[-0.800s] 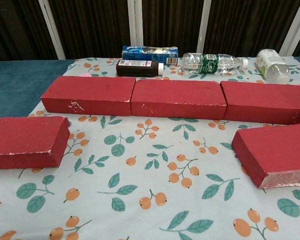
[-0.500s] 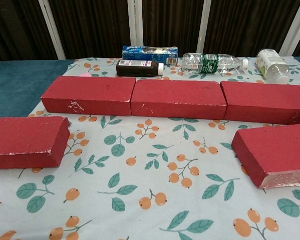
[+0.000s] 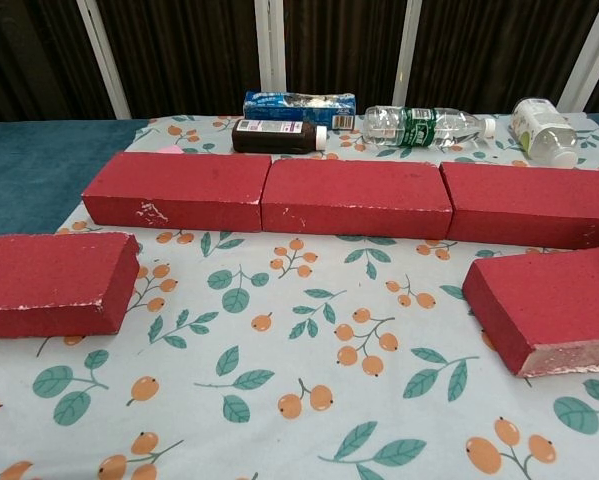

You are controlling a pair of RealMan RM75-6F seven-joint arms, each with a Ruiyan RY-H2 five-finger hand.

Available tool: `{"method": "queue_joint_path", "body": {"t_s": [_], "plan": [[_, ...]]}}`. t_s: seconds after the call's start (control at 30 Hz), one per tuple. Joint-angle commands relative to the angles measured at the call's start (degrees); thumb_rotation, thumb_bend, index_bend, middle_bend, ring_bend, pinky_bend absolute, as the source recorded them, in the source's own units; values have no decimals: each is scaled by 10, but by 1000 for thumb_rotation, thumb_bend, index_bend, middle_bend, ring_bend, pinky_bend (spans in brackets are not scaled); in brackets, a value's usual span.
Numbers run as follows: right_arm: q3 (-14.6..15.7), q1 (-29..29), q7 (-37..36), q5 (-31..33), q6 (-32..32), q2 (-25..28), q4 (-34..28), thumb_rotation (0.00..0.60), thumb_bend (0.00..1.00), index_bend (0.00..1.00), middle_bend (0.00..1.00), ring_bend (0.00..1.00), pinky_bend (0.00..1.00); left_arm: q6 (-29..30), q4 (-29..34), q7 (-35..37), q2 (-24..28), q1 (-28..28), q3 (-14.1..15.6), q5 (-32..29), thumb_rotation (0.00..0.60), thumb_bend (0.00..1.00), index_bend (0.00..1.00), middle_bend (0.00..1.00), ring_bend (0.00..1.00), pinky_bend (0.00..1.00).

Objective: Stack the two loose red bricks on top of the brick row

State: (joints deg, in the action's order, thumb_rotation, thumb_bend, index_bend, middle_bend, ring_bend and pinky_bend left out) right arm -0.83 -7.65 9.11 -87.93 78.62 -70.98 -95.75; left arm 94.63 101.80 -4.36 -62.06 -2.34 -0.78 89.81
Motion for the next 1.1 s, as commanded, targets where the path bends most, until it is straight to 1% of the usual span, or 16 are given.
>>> {"method": "queue_joint_path", "body": {"t_s": [0.03, 0.17, 0.33, 0.53, 0.7, 0.8, 1.1], "plan": [[2, -18, 7, 15, -39, 20, -15, 600, 187, 0, 0, 0, 0, -4, -1, 0, -2, 1, 0, -2, 600, 0, 49, 0, 0, 57], [-6, -50, 58, 56, -107, 48, -44, 600, 187, 0, 0, 0, 0, -11, -4, 1, -2, 5, 0, 2, 600, 0, 49, 0, 0, 57], [-24, -96, 132, 133, -186, 84, -95, 600, 187, 0, 0, 0, 0, -10, -5, 3, -1, 4, -2, -3, 600, 0, 49, 0, 0, 57], [-43, -144, 212, 211, -233, 103, -137, 600, 187, 0, 0, 0, 0, -11, -3, 3, -1, 4, -2, -4, 600, 0, 49, 0, 0, 57], [-48, -178, 268, 279, -255, 111, -160, 600, 187, 0, 0, 0, 0, -13, -2, 0, -2, 4, -1, -4, 600, 0, 49, 0, 0, 57], [-44, -200, 305, 330, -262, 111, -173, 600, 187, 0, 0, 0, 0, -13, -2, -2, -2, 4, -1, -4, 600, 0, 50, 0, 0, 57], [-26, -243, 374, 425, -247, 97, -187, 600, 187, 0, 0, 0, 0, -17, -1, -3, -2, 5, -2, -6, 600, 0, 51, 0, 0, 57]]}}
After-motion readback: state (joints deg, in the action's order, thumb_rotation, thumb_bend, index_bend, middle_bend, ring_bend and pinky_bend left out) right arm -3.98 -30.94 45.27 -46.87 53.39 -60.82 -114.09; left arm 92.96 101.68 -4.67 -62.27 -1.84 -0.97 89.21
